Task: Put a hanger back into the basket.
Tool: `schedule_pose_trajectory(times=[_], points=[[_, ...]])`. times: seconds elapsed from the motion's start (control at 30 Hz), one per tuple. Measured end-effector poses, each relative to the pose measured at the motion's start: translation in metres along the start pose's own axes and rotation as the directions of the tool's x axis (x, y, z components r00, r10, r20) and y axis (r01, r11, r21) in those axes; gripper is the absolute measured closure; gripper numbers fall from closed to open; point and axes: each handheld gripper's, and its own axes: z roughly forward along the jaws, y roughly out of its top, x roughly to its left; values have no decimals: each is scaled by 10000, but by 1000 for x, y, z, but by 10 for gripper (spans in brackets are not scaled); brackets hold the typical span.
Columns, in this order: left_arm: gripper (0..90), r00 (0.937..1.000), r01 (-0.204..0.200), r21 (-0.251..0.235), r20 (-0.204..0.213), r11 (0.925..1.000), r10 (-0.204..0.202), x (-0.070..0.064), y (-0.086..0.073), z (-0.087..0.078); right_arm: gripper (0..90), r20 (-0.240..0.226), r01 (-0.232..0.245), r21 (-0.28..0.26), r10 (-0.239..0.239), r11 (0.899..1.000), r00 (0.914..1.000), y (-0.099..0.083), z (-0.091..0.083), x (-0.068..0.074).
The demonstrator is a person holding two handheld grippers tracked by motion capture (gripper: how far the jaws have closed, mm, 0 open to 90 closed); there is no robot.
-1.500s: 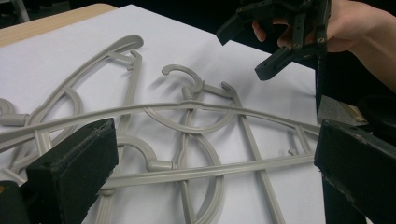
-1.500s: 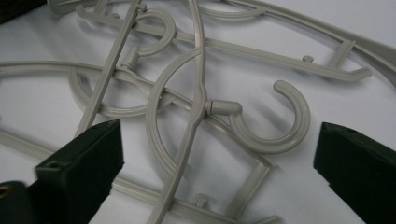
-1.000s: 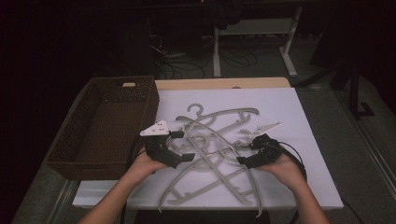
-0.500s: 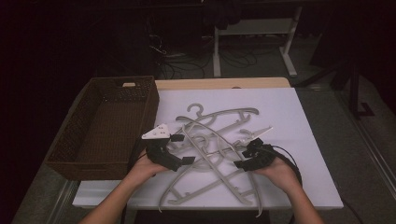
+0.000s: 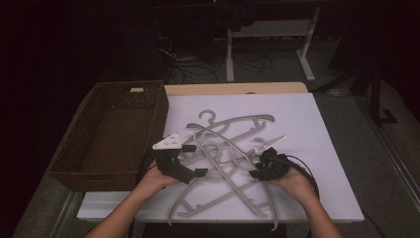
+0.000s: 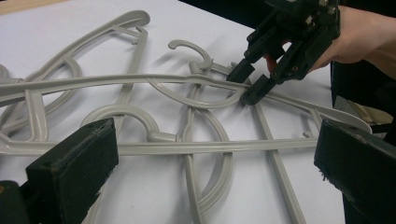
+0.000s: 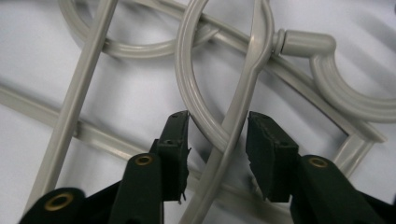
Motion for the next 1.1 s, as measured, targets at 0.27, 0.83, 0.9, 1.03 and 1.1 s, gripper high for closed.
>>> schedule_pose_trajectory(times=[0.27, 0.83, 0.9, 1.03, 1.1], points=[[0, 10000, 15, 14, -2, 10000, -15, 0, 0, 0, 548, 34, 73, 295, -74, 9995, 10000, 1, 3, 2], [0, 10000, 22, 47, 6, 10000, -23, 0, -1, 1, 745, 429, 249, 235, -259, 9994, 9987, 5, 5, -5], [0, 10000, 16, 53, -1, 10000, -16, 0, -1, 1, 764, 537, 335, 140, -342, 9993, 9980, 5, 3, -7], [0, 10000, 27, 46, 2, 10000, -27, 0, -1, 1, 789, 634, 363, -199, -349, 9991, 9974, 8, -4, -13], [0, 10000, 29, 48, 4, 10000, -29, 1, -1, 1, 794, 610, 383, -283, -365, 9989, 9975, 9, -6, -17]])
